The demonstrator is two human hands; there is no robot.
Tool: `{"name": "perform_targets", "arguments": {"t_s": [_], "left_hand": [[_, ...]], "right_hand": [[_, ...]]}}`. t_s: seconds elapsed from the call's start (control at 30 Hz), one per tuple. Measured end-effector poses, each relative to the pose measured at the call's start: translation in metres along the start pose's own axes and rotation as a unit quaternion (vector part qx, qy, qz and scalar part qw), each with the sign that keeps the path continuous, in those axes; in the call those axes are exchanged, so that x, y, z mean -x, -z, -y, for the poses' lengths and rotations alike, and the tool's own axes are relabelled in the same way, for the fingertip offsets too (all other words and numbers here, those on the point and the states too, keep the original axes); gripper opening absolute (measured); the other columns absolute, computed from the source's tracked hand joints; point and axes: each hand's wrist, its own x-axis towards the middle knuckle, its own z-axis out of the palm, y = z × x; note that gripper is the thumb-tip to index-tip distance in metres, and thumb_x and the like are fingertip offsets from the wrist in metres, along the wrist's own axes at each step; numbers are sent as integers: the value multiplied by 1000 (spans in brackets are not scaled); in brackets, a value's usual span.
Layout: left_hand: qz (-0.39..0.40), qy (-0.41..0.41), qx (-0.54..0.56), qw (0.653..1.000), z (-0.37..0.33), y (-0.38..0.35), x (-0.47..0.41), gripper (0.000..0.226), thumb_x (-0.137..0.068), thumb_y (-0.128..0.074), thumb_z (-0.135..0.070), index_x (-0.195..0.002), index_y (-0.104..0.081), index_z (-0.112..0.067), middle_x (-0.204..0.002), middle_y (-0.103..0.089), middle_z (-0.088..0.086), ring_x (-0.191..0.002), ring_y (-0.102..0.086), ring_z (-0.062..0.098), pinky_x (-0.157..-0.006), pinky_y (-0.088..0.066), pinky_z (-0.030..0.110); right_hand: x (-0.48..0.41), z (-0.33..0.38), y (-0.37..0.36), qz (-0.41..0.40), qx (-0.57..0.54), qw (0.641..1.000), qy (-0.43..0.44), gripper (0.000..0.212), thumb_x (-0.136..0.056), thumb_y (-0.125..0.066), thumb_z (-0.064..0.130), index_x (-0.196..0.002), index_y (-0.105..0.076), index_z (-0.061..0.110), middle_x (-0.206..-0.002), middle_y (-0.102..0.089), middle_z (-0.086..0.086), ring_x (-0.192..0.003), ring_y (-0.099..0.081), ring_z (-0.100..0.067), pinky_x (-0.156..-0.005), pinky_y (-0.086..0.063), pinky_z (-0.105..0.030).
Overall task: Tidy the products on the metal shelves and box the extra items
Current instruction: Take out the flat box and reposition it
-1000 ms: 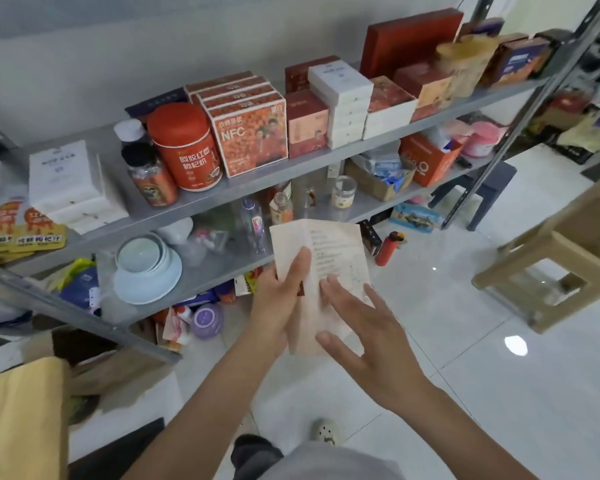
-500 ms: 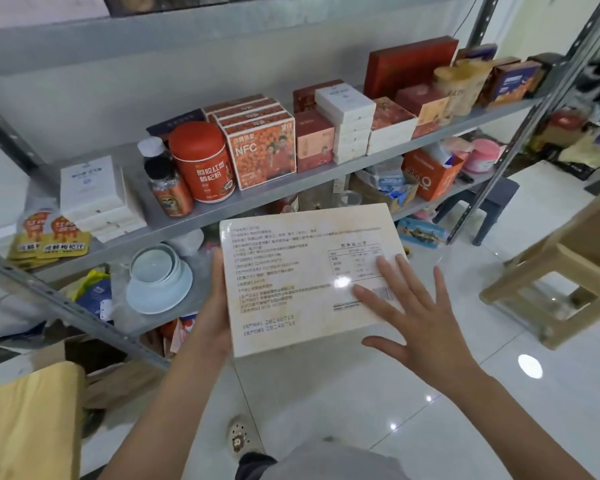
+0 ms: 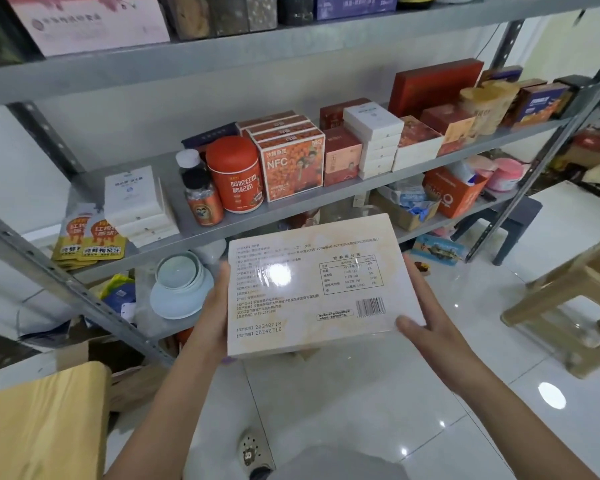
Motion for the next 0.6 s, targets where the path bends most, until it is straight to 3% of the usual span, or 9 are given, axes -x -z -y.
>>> {"name": "perform_targets", "arguments": {"t_s": [0.07, 0.17, 0.27, 0.33, 0.37, 0.43, 0.5, 0.57, 0.6], "left_hand": [[-49, -52, -22, 997, 2, -1, 3, 55, -89, -43, -72, -90, -76, -29, -93, -76, 11, -77, -74, 31, -51, -57, 42], [-54, -127, -24, 990, 5, 3, 7, 43, -98, -40, -57, -94, -76, -35, -100, -76, 4, -87, -74, 26, -60, -60, 41], [-89, -166, -116, 975, 5, 1, 8, 32, -103, -42, -40, -90, -72, -38, -94, -74, -17, -88, -72, 10, -65, -57, 26], [-109, -180, -196, 958, 1, -9, 13, 20, -101, -48, -32, -88, -60, -40, -76, -68, -31, -79, -66, -9, -58, -48, 10], [-110, -179, -217, 953, 0, -18, 19, 17, -99, -52, -34, -85, -58, -41, -72, -66, -30, -76, -64, -11, -61, -47, 10], [-79, -152, -194, 966, 3, -33, 27, 7, -92, -61, -45, -86, -64, -43, -91, -68, -21, -96, -64, 2, -83, -51, 25], [3, -117, -170, 979, 6, -54, 42, 34, -77, -69, -60, -106, -66, -43, -115, -67, -5, -114, -60, 16, -98, -50, 41], [38, -98, -88, 990, 11, -73, 49, 65, -69, -73, -62, -122, -61, -27, -118, -68, 4, -114, -62, 22, -97, -52, 45], [21, -97, -53, 994, 13, -82, 49, 64, -67, -73, -57, -120, -61, -23, -112, -71, 5, -108, -65, 23, -93, -55, 45]], "right_hand": [[-5, -4, -1, -17, -39, 998, -45, 83, -70, -77, 55, -140, -31, 59, -139, -50, 20, -128, -52, -11, -92, -55, -40], [-11, -10, -3, -47, -110, 985, -126, 88, -68, -85, 24, -141, -39, 44, -120, -69, 5, -108, -67, -21, -84, -59, -41], [-11, -10, -11, -101, -100, 985, -96, 69, -59, -83, 16, -121, -60, 34, -110, -73, 1, -97, -71, -19, -71, -60, -33], [-12, -11, -20, -159, -5, 987, -35, 63, -63, -86, 11, -112, -60, 41, -105, -70, 19, -97, -68, -5, -67, -59, -23], [-12, -10, -27, -177, 70, 982, -1, 61, -66, -86, 14, -110, -57, 44, -103, -66, 29, -98, -63, 3, -66, -56, -17], [-13, -14, -43, -203, 242, 947, 62, 60, -69, -84, 27, -114, -49, 46, -101, -58, 39, -98, -56, 12, -64, -50, -8], [-14, -19, -55, -225, 372, 894, 106, 68, -68, -85, 30, -125, -49, 39, -101, -60, 30, -88, -59, 5, -58, -40, -4], [-15, -33, -64, -222, 468, 839, 167, 75, -63, -89, 23, -127, -51, 26, -102, -69, 8, -85, -66, -13, -61, -43, -10], [-15, -41, -67, -213, 507, 810, 204, 77, -60, -91, 19, -126, -51, 20, -104, -71, 0, -84, -68, -19, -59, -49, -18]]}}
